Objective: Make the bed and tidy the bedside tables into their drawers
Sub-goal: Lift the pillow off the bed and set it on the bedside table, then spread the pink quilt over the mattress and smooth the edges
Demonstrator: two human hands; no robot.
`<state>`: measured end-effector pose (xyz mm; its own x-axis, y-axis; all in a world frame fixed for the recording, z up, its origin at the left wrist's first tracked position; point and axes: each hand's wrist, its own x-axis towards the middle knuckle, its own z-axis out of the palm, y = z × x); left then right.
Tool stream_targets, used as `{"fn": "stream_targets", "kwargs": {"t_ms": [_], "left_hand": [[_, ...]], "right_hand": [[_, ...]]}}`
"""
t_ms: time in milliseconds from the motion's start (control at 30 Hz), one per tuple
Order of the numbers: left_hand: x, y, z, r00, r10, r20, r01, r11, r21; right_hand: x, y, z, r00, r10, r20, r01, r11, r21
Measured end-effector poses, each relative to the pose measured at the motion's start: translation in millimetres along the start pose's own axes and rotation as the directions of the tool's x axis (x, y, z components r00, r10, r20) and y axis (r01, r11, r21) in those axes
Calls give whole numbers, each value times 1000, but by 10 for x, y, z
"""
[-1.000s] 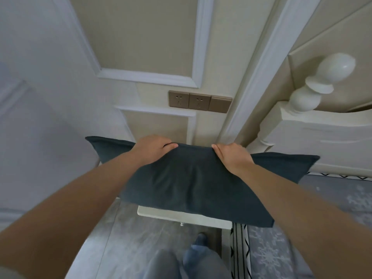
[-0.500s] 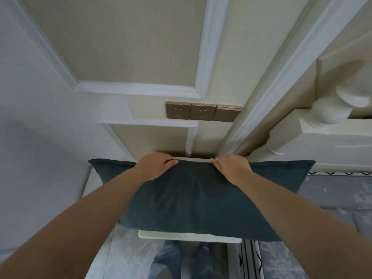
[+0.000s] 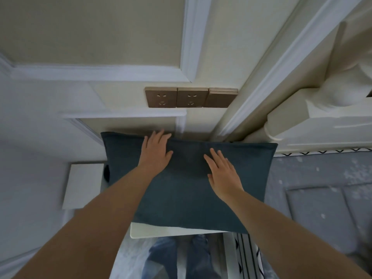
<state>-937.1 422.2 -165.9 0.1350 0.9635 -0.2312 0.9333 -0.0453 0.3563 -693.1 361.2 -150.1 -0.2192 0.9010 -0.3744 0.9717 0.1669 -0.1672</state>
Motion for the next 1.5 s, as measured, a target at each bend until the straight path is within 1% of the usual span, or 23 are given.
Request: {"fn": "stream_targets", "kwargs": {"t_ms": [67, 133, 200, 267, 367, 567, 800, 933, 1033, 1133, 1200, 1233, 1300, 1333, 1400, 1500], "left_hand": [[-58, 45, 89, 999, 18, 50, -17, 1000, -24], [-109, 74, 166, 995, 24, 101, -19, 998, -54], [-148, 89, 234, 990, 27, 136, -16, 996, -85], [-172, 111, 260, 987, 26, 159, -10, 995, -103], [-179, 155, 217, 985, 31, 169, -6, 989, -148], [-177, 308, -98, 972, 128, 195, -80, 969, -234], [-175, 683, -567, 935, 264, 235, -214, 952, -219], [-205, 983, -761, 896, 369, 246, -331, 926, -182], [-223, 1205, -862, 875, 411, 257, -375, 910, -177], [-254, 1476, -925, 847, 465, 258, -439, 885, -155], [-317, 1717, -964, 809, 516, 282, -497, 856, -141], [-351, 1841, -982, 789, 537, 298, -521, 842, -138], [-443, 2185, -1009, 738, 595, 319, -589, 798, -126], [-477, 2340, -1003, 718, 619, 320, -616, 778, -123], [-573, 2692, -964, 670, 672, 315, -676, 728, -117], [-821, 3203, -852, 578, 754, 311, -764, 635, -119]], "right_hand": [[-10, 49, 61, 998, 29, 64, -30, 999, 14], [2, 55, 71, 991, 80, 110, -88, 994, 70], [19, 38, 61, 982, 131, 133, -147, 982, 119], [25, 11, 41, 980, 147, 134, -166, 976, 142], [7, -21, -9, 986, 123, 108, -137, 981, 136], [-106, -31, -244, 995, 87, 57, -92, 992, 90], [-301, 17, -660, 992, 116, -44, -115, 993, 43], [-477, 46, -850, 987, 120, -102, -118, 993, 25], [-636, 74, -962, 982, 125, -138, -127, 992, -6], [-901, 161, -1069, 969, 162, -185, -177, 982, -67], [-1147, 252, -1129, 940, 248, -233, -273, 958, -85], [-1266, 299, -1157, 913, 314, -262, -338, 940, -50], [-1560, 455, -1241, 825, 482, -297, -465, 876, 129], [-1689, 543, -1276, 783, 547, -294, -502, 836, 220], [-1995, 747, -1318, 713, 632, -304, -554, 774, 308], [-2480, 1061, -1275, 640, 699, -319, -619, 715, 325]]}}
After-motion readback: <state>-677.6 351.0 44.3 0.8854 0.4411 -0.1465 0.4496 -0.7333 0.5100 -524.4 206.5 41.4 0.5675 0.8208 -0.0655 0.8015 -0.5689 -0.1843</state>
